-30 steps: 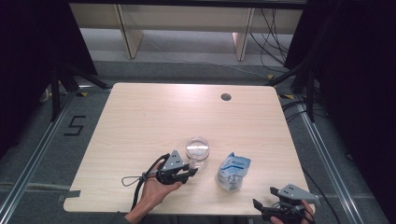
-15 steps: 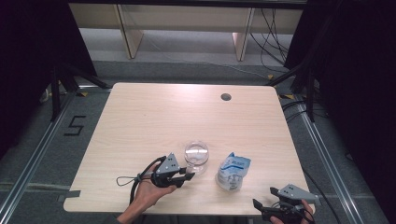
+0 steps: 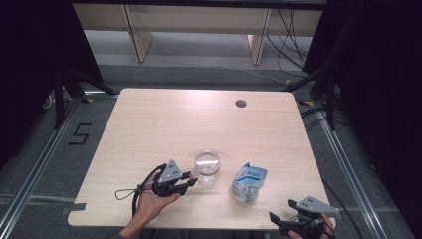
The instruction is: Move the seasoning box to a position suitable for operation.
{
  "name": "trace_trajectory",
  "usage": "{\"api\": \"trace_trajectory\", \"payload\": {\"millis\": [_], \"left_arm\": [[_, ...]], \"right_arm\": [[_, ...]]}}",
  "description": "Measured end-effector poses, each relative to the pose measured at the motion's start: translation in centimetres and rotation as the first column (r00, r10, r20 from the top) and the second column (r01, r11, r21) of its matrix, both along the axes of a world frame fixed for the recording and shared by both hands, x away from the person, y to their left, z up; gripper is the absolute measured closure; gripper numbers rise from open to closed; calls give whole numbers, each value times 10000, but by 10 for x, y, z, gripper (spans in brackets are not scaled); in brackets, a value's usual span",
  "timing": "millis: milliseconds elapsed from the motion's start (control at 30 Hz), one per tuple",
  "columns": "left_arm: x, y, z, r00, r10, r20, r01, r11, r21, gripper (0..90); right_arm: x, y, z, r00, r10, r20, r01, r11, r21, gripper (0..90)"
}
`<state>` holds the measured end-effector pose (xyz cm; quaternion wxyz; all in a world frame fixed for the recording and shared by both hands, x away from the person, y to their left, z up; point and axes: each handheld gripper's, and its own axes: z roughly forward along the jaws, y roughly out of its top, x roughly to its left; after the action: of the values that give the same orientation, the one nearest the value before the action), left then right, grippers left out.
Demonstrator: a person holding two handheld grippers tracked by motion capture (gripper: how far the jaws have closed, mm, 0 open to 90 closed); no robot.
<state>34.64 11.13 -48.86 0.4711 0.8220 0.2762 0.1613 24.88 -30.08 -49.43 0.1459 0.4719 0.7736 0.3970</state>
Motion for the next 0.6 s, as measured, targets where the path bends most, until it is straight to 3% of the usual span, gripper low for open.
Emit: {"api": "trace_trajectory", "payload": {"millis": [67,100,267,467,500,600], "left_arm": [[-1,-1,-1,9996,265,116,-264,9996,-69,719],[0,0,-1,9999,44,147,-44,10000,-4,724],[0,2,-1,10000,-41,-35,41,9999,-107,729],[-5,6,-1,9972,-718,-230,709,9968,-358,731],[-8,8,-1,9957,-913,-180,908,9955,-274,731],[-11,8,0,9945,-1016,-251,1010,9946,-259,730]], "right_arm": [[0,0,0,10000,18,30,-18,10000,-16,180],[0,0,0,10000,17,19,-17,10000,-8,181],[0,0,0,10000,45,-88,-45,10000,-13,181],[0,0,0,9999,63,-87,-63,10000,-18,181],[-2,2,1,9993,-141,-349,145,9998,113,181],[-1,2,0,9995,-132,-280,133,9999,27,181]]}}
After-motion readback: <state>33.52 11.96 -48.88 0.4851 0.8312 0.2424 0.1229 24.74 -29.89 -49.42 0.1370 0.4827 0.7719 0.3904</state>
